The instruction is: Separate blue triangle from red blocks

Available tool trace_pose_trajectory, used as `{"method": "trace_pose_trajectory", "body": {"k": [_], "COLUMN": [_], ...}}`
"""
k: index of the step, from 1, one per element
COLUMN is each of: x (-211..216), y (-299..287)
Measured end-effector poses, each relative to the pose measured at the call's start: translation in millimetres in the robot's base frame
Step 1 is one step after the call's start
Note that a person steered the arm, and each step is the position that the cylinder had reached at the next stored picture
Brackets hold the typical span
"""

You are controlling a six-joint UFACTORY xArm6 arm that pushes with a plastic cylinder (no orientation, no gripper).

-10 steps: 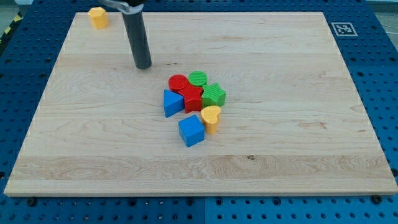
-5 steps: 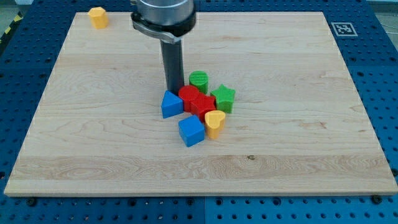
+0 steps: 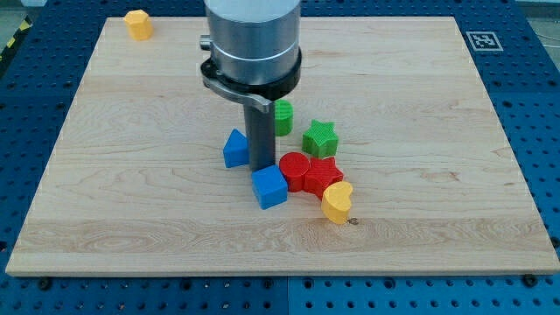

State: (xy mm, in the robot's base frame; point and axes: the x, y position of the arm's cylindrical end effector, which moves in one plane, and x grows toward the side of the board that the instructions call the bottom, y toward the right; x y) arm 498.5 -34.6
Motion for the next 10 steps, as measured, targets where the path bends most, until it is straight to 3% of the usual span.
{"method": "trace_pose_trajectory", "body": {"k": [2, 5, 9, 10], "x": [-13.3, -58.6, -68.3, -88.3], "y": [-33.7, -36.5, -39.2, -58.3]}}
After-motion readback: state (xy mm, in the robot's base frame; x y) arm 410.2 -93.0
